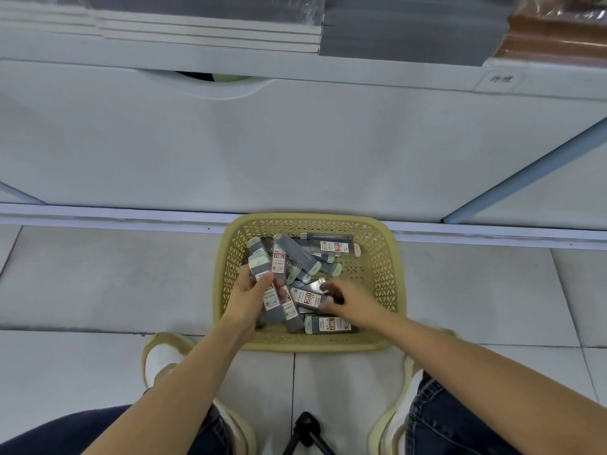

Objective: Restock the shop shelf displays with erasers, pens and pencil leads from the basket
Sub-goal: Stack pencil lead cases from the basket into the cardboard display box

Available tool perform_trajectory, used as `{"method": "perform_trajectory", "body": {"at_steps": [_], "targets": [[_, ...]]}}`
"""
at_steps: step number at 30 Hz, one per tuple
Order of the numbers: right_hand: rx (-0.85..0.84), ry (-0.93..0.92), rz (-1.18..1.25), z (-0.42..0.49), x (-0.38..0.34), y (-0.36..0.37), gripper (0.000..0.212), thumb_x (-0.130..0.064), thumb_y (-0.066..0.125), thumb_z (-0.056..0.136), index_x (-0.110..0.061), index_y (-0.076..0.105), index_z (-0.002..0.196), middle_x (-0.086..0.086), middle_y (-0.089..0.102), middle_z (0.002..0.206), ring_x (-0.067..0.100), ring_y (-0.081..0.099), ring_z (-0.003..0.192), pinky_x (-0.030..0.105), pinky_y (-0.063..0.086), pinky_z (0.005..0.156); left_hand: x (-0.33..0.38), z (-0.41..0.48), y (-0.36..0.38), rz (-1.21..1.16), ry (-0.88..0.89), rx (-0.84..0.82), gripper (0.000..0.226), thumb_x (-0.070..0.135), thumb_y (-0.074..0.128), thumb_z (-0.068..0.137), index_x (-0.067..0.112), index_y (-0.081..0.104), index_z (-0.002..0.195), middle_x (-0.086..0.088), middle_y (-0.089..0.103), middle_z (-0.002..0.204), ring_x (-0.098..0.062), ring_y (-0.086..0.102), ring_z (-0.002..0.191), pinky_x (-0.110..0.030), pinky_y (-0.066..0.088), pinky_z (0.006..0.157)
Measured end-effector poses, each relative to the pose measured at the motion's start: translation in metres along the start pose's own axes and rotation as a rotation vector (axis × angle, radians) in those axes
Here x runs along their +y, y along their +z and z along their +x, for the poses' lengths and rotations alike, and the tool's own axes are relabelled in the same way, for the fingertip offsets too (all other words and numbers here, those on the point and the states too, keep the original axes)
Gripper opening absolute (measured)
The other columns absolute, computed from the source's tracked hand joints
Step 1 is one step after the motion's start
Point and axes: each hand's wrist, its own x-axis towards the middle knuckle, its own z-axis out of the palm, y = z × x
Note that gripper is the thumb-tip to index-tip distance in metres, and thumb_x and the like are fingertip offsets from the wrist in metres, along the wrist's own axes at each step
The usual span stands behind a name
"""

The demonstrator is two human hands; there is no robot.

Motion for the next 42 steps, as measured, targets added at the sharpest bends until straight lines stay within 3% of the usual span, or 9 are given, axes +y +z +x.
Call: {"method": "perform_trajectory", "body": {"at_steps": [3, 8, 13, 16, 28, 32, 34, 38, 42], "targets": [[0.075, 0.002, -0.112, 0.007, -0.003, 0.018, 0.043, -0.044, 0.072, 0.081, -0.018, 0.061, 0.114, 0.002, 0.056, 0.114, 0.018, 0.050, 0.107, 0.032, 0.043, 0.090, -0.006, 0.002, -0.005, 0.052, -0.005, 0.016, 0.016, 0.006, 0.050, 0.099, 0.005, 0.050, 0.116, -0.012, 0.058, 0.074, -0.022, 0.057, 0.059, -0.032, 0.056, 0.056], [0.091, -0.055, -0.101, 0.019, 0.001, 0.009, 0.014, -0.024, 0.073, 0.084, -0.019, 0.062, 0.090, -0.003, 0.058, 0.099, 0.015, 0.054, 0.094, 0.029, 0.047, 0.081, -0.012, 0.006, -0.012, 0.239, -0.011, -0.013, 0.008, 0.006, 0.049, 0.099, 0.010, 0.052, 0.104, -0.011, 0.059, 0.074, -0.023, 0.056, 0.059, -0.036, 0.053, 0.057], [-0.058, -0.114, -0.192, 0.018, 0.012, -0.005, 0.037, -0.042, 0.075, 0.078, -0.026, 0.061, 0.108, -0.008, 0.055, 0.104, 0.010, 0.051, 0.097, 0.029, 0.047, 0.082, -0.019, 0.011, -0.009, 0.306, -0.055, -0.018, 0.009, 0.009, 0.050, 0.099, 0.012, 0.053, 0.107, -0.005, 0.062, 0.072, -0.016, 0.058, 0.058, -0.031, 0.054, 0.057], [-0.012, -0.092, -0.220, 0.016, 0.011, 0.013, 0.045, -0.045, 0.078, 0.073, -0.026, 0.059, 0.108, -0.007, 0.051, 0.108, 0.012, 0.049, 0.101, 0.031, 0.046, 0.082, -0.021, 0.011, -0.007, 0.315, -0.086, -0.038, 0.007, 0.009, 0.050, 0.099, 0.010, 0.052, 0.105, -0.007, 0.061, 0.073, -0.017, 0.057, 0.058, -0.032, 0.053, 0.055], [-0.082, -0.066, 0.125, 0.023, 0.014, -0.064, 0.016, -0.014, 0.069, 0.087, -0.028, 0.064, 0.095, -0.014, 0.060, 0.096, 0.006, 0.057, 0.088, 0.019, 0.043, 0.073, -0.015, 0.008, -0.004, 0.342, -0.099, -0.060, 0.010, 0.008, 0.049, 0.100, 0.006, 0.050, 0.110, -0.011, 0.059, 0.076, -0.018, 0.054, 0.061, -0.032, 0.052, 0.058], [-0.333, -0.180, -0.072, 0.022, 0.003, -0.080, 0.015, -0.019, 0.066, 0.089, -0.026, 0.072, 0.101, -0.020, 0.060, 0.101, 0.002, 0.057, 0.098, 0.025, 0.045, 0.085, -0.016, 0.006, -0.001, 0.380, -0.100, -0.076, 0.009, 0.006, 0.050, 0.099, 0.006, 0.051, 0.108, -0.012, 0.060, 0.077, -0.018, 0.054, 0.061, -0.031, 0.052, 0.057], [-0.422, -0.197, -0.158, 0.024, -0.007, -0.067, 0.018, -0.020, 0.067, 0.089, -0.024, 0.072, 0.105, -0.021, 0.059, 0.096, -0.002, 0.056, 0.090, 0.023, 0.044, 0.080, -0.017, 0.004, 0.000, 0.398, -0.099, -0.090, 0.007, 0.006, 0.050, 0.099, 0.007, 0.051, 0.106, -0.013, 0.060, 0.077, -0.017, 0.054, 0.059, -0.031, 0.052, 0.057], [-0.300, -0.216, -0.180, 0.031, -0.019, -0.034, 0.032, -0.015, 0.072, 0.085, -0.019, 0.065, 0.116, -0.013, 0.058, 0.096, 0.004, 0.054, 0.085, 0.023, 0.042, 0.075, -0.017, 0.002, 0.001, 0.414, -0.094, -0.095, 0.008, 0.007, 0.050, 0.099, 0.008, 0.052, 0.106, -0.013, 0.061, 0.078, -0.016, 0.054, 0.058, -0.028, 0.052, 0.055], [-0.388, -0.173, -0.233, 0.021, 0.001, -0.014, 0.024, -0.014, 0.067, 0.089, -0.014, 0.068, 0.113, 0.001, 0.069, 0.108, 0.014, 0.063, 0.092, 0.021, 0.046, 0.074, -0.013, 0.002, -0.002, 0.397, -0.109, -0.083, 0.009, 0.006, 0.049, 0.099, 0.009, 0.052, 0.107, -0.012, 0.060, 0.077, -0.017, 0.054, 0.059, -0.026, 0.053, 0.054]]}}
